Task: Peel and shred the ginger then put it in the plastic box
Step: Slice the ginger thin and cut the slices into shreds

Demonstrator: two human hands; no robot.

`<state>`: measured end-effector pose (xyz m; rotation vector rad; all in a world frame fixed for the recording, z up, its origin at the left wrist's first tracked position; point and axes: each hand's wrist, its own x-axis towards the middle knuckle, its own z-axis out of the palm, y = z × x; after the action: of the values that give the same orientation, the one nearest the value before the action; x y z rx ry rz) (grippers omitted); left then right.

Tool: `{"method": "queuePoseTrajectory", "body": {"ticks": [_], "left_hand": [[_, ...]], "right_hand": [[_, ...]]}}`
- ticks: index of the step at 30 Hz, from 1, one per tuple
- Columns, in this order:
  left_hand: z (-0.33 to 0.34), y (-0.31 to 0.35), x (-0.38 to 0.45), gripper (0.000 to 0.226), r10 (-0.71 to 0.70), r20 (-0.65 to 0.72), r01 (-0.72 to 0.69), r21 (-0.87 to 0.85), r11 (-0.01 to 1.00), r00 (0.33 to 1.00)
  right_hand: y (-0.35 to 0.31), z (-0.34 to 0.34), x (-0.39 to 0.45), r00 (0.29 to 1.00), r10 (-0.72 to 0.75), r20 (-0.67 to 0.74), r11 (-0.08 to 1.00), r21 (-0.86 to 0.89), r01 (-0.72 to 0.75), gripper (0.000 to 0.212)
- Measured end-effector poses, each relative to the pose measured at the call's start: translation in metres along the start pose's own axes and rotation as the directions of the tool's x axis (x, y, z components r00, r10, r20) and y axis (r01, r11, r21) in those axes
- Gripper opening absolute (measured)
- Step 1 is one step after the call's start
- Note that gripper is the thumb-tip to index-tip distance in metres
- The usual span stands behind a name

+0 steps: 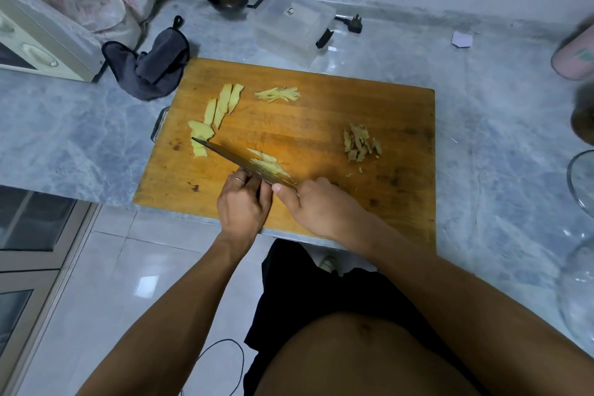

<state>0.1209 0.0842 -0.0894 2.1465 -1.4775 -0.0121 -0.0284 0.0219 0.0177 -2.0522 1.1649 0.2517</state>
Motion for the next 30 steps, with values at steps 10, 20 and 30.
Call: {"method": "queuePoseTrajectory", "body": {"ticks": [10,20,30], "left_hand": [[0.006,-0.007,-0.002,0.039,0.015,0.013,-0.016,0.026,1.000,1.000],[0.008,-0.002,-0.004,0.016,0.041,-0.136,-0.040,0.006,0.999,0.990],[0.009,0.004,-0.008,0.025,-0.034,-0.123,0.024,-0.076,0.997,0.992]], "right_hand": [[-0.003,0.013,0.003,1.000,-0.002,-0.004,1.000,-0.016,0.002,0.068],[0.005,0.000,0.001,0.999,-0.033,-0.015,0.999,0.020,0.033,0.060],[0.004,-0.005,-0.002,0.999,-0.050,-0.015,0.999,-0.007,0.050,0.063]]}}
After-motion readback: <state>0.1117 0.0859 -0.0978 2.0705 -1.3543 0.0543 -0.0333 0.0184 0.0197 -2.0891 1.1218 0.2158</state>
